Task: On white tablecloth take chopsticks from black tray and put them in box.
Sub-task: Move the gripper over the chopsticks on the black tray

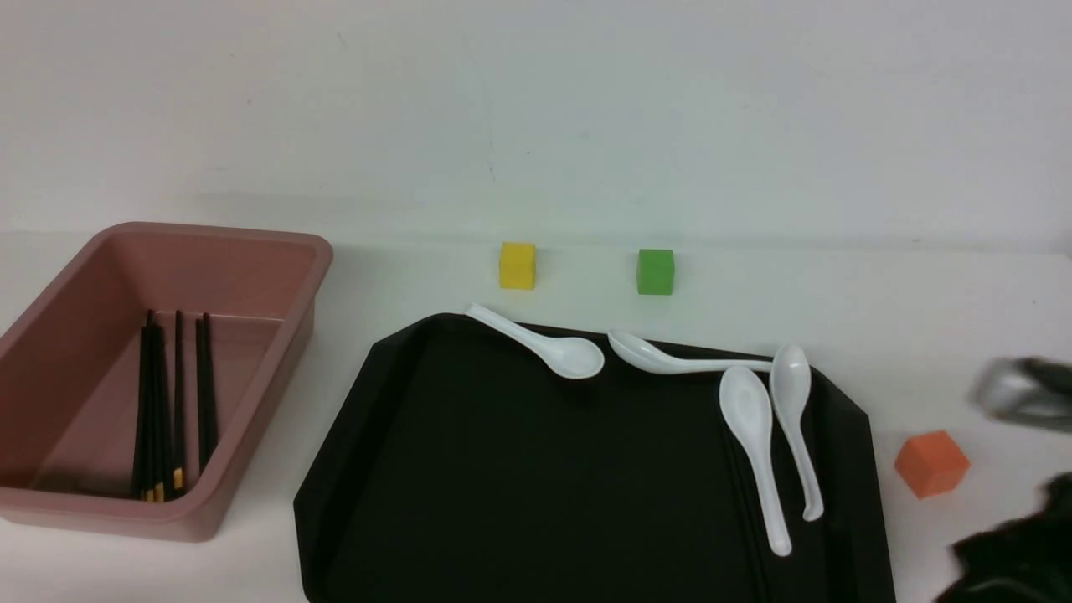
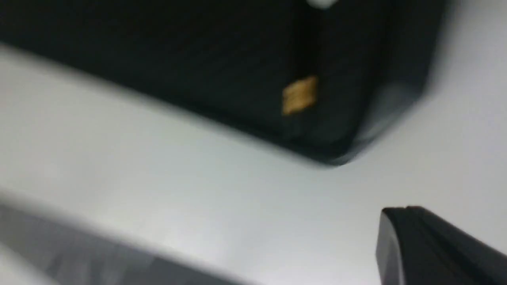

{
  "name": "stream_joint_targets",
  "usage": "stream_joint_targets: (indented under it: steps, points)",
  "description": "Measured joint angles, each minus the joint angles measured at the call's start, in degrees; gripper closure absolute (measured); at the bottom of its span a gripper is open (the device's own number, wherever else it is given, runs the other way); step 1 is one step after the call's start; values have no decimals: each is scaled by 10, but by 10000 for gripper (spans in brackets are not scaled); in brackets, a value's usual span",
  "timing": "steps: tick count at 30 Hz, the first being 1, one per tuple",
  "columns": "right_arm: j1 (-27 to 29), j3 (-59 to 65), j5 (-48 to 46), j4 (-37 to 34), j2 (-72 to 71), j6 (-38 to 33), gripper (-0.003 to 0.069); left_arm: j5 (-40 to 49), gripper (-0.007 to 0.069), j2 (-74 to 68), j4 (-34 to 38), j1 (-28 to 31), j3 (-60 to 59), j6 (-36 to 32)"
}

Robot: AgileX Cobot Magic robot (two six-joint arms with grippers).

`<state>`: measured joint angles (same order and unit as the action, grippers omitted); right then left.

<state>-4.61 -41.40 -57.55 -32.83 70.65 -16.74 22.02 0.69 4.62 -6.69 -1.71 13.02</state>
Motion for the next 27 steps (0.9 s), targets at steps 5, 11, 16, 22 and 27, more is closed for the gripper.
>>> stream_joint_targets:
  steps: [5, 11, 16, 22, 27]
  points:
    - [-108, -45, 17, -7, 103, 8, 658, 0, 386, 0, 0, 0, 0, 0]
    - [-209, -82, 131, 141, 155, 242, 655, 0, 386, 0, 0, 0, 0, 0]
    - [-262, -94, 173, 279, 189, 430, 608, 0, 386, 0, 0, 0, 0, 0]
    - [-276, -97, 178, 318, 234, 483, 451, 0, 386, 0, 0, 0, 0, 0]
    - [-276, -99, 194, 321, 268, 489, 303, 0, 386, 0, 0, 0, 0, 0]
